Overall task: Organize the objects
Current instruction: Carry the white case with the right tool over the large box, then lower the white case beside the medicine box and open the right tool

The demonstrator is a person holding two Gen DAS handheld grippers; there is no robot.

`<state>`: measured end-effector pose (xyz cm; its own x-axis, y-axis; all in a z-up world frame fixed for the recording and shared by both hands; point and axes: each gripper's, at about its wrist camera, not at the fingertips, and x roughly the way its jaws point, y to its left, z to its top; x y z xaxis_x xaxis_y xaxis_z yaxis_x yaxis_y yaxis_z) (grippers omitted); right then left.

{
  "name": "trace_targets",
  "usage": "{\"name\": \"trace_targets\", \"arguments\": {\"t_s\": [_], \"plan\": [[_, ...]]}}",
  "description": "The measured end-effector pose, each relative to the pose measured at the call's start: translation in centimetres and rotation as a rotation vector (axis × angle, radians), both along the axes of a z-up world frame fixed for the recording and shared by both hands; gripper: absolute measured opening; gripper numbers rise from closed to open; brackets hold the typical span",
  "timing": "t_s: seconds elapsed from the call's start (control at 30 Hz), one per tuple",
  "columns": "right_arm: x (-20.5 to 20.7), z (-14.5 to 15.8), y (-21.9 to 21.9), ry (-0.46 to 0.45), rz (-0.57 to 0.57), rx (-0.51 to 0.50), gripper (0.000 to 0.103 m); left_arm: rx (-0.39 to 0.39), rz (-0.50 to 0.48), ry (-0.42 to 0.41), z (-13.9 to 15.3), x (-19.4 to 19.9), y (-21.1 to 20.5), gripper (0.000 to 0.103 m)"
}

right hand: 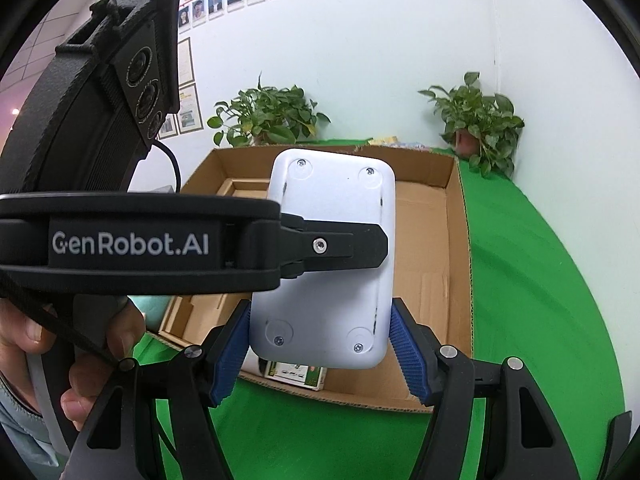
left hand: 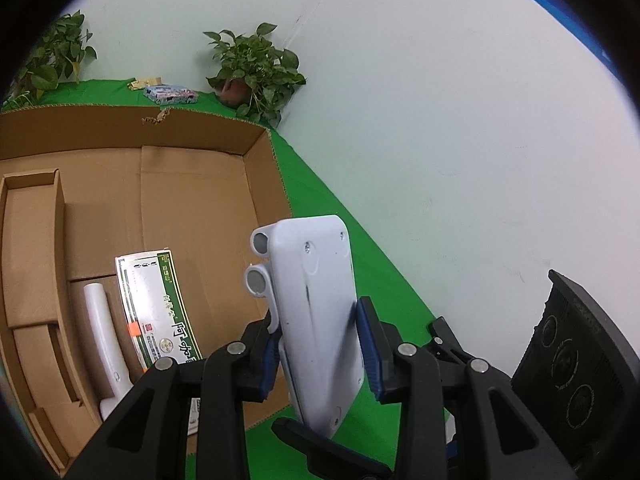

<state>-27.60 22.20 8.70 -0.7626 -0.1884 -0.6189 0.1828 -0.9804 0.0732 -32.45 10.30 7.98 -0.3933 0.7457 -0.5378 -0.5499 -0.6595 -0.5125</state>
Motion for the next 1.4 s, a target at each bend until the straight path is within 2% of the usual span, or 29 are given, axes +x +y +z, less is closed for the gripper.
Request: {"name": "trace_targets", "arguments": {"t_s": [0.37,0.57,0.73,1.03,1.3,1.4], "plan": [[-6.6,-4.1,3.2,-0.146,-0.010,-0.066,0.064,-0.042,-0.007,-0.114,-4.4,-5.6,2.5,0.033],[-8.7,-8.0,4.5,-0.251,0.011,-0.121,0.064,-0.114,0.001,-0.202,-7.8,-7.3,3.6,0.033],[-8.3,-10.7,4.5,-0.318,0.023,-0.162,0.064,-0.163,0.003,-0.258,-10.2,-7.8,4.2,0.033],[-7.7,-13.3,4.9,-0.387,0.021,-0.203,0.064,-0.212,0.001,-0.322,-12.7,-7.4,5.1,0.034],[-7.4,-14.1,4.8,-0.408,0.018,-0.218,0.064,-0.287,0.043,-0.344,-12.8,-6.6,4.7,0.035],[-7.2,-14.3,4.3,-0.416,0.019,-0.198,0.064,-0.287,0.067,-0.291,-12.0,-5.7,3.9,0.035]]}}
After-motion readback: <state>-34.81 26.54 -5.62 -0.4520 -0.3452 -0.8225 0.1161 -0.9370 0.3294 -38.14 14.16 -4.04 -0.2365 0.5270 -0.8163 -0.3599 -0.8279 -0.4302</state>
